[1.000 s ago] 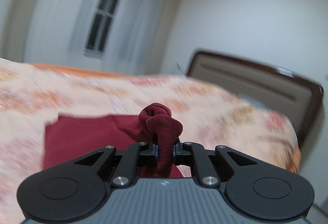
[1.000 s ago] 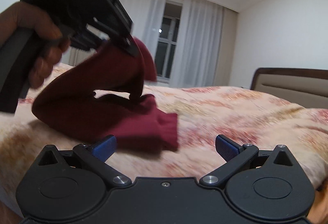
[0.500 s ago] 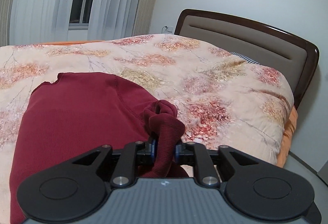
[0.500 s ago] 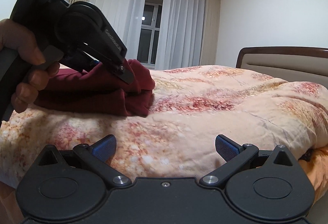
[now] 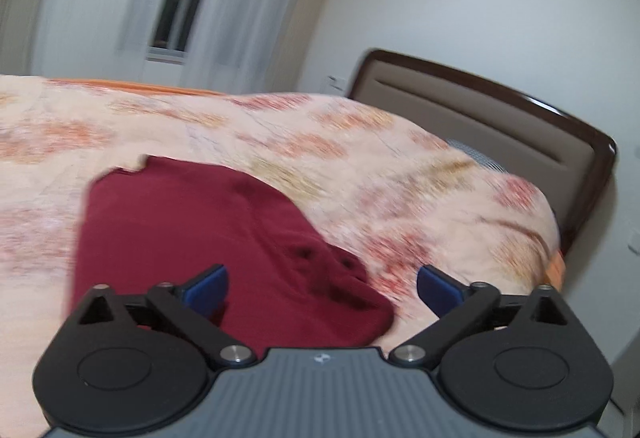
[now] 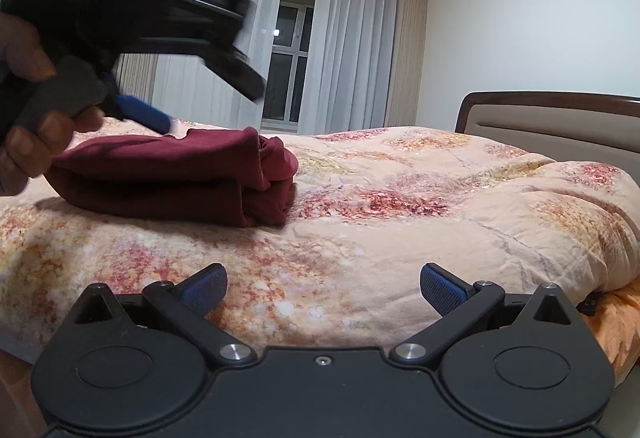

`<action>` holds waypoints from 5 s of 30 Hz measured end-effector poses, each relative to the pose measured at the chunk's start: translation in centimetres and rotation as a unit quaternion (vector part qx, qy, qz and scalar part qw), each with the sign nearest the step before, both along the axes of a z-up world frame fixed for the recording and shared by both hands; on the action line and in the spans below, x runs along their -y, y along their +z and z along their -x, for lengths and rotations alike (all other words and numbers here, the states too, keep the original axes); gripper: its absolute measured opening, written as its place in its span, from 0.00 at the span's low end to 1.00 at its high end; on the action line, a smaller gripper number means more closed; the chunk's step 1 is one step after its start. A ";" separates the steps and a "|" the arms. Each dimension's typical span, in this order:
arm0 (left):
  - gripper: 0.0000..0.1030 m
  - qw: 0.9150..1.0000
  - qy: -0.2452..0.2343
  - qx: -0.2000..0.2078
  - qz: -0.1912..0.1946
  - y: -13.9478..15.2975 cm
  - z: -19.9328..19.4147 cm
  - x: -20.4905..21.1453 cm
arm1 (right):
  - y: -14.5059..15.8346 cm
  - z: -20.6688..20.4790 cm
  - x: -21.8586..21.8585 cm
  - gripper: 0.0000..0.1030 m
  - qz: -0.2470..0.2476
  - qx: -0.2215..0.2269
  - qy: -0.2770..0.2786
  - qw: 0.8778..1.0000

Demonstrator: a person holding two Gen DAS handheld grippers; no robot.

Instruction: Fold small clothes

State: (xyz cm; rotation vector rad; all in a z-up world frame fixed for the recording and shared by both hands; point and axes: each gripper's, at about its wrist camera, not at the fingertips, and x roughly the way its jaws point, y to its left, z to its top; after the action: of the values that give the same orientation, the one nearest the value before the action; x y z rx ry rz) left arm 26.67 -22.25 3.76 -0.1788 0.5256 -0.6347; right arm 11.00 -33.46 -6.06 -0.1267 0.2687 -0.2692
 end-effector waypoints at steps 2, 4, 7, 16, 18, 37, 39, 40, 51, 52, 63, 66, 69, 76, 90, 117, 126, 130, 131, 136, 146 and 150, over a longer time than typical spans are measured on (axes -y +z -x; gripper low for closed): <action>0.99 0.999 0.038 -0.006 -0.001 0.1 -0.6 -1.7 | 0.4 0.0 0.1 1.00 -0.005 0.004 0.000 1.000; 0.99 0.997 0.075 -0.016 0.002 -0.1 -1.4 -3.7 | 1.0 -0.3 0.3 1.00 -0.011 0.010 0.001 1.000; 1.00 0.991 0.129 -0.036 0.014 -0.7 -2.8 -6.8 | 2.4 -1.2 0.5 1.00 -0.013 0.031 0.006 0.999; 1.00 0.983 0.142 -0.098 0.060 -3.7 -5.7 -11.9 | 6.8 -8.0 1.4 1.00 -0.094 0.052 0.056 0.993; 1.00 0.984 0.134 -0.104 0.050 -4.2 -5.8 -11.5 | 7.1 -10.0 1.8 1.00 -0.110 0.039 0.060 0.991; 1.00 0.991 0.110 -0.071 0.035 -7.1 -5.3 -10.5 | 1.0 -15.0 3.9 1.00 -0.219 -0.033 0.042 0.974; 1.00 0.991 0.110 -0.069 0.036 -7.1 -5.2 -10.5 | 0.8 -14.9 4.1 1.00 -0.223 -0.025 0.045 0.973; 1.00 0.991 0.110 -0.068 0.037 -7.2 -5.2 -10.5 | 0.7 -14.8 4.1 1.00 -0.225 -0.021 0.046 0.973; 1.00 0.991 0.109 -0.061 0.045 -7.5 -5.0 -10.8 | 0.3 -14.2 4.3 1.00 -0.232 -0.002 0.056 0.971; 1.00 0.991 0.109 -0.060 0.046 -7.6 -5.0 -10.8 | 0.3 -14.2 4.3 1.00 -0.233 -0.001 0.057 0.971; 1.00 0.991 0.109 -0.057 0.050 -7.6 -4.9 -10.9 | 0.2 -14.1 4.3 1.00 -0.234 0.003 0.059 0.970; 1.00 0.991 0.108 -0.056 0.052 -7.7 -4.9 -10.9 | 0.2 -14.0 4.3 1.00 -0.234 0.003 0.059 0.971; 1.00 0.991 0.108 -0.056 0.051 -7.7 -4.9 -10.9 | 0.1 -14.0 4.3 1.00 -0.234 0.003 0.059 0.970; 1.00 0.991 0.108 -0.056 0.052 -7.7 -4.8 -10.9 | 0.1 -14.0 4.3 1.00 -0.234 0.004 0.059 0.970; 1.00 0.989 0.075 -0.092 0.087 -7.0 -6.0 -12.0 | 1.8 -17.2 5.7 1.00 -0.311 -0.073 0.147 0.936; 0.81 0.981 0.033 -0.189 0.027 -4.8 -9.3 -9.5 | 1.6 -18.5 5.9 0.87 -0.363 -0.087 0.130 0.918; 0.77 0.982 0.035 -0.187 0.022 -4.7 -9.3 -9.1 | 1.7 -18.2 5.9 0.81 -0.359 -0.083 0.127 0.921; 0.72 0.982 0.036 -0.183 0.019 -4.5 -9.2 -9.1 | 1.7 -18.1 5.9 0.77 -0.359 -0.081 0.126 0.921; 0.71 0.983 0.036 -0.181 0.017 -4.4 -9.1 -9.0 | 1.7 -18.0 5.8 0.77 -0.359 -0.081 0.127 0.921; 0.70 0.983 0.035 -0.180 0.020 -4.4 -9.1 -9.2 | 1.7 -17.9 6.0 0.82 -0.369 -0.077 0.130 0.917; 0.61 0.979 0.007 -0.192 0.069 -6.1 -9.8 -11.5 | 1.8 -19.8 11.4 0.91 -0.526 -0.061 0.177 0.830; 0.54 0.978 0.001 -0.193 0.085 -6.9 -10.0 -12.2 | 0.8 -20.9 13.1 0.48 -0.559 -0.089 0.153 0.810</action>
State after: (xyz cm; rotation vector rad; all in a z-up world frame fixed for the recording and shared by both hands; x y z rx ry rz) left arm 36.64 -10.01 -3.12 -0.4693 0.8446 -0.6453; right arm 31.92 -46.54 -5.22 0.9817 0.5508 0.2570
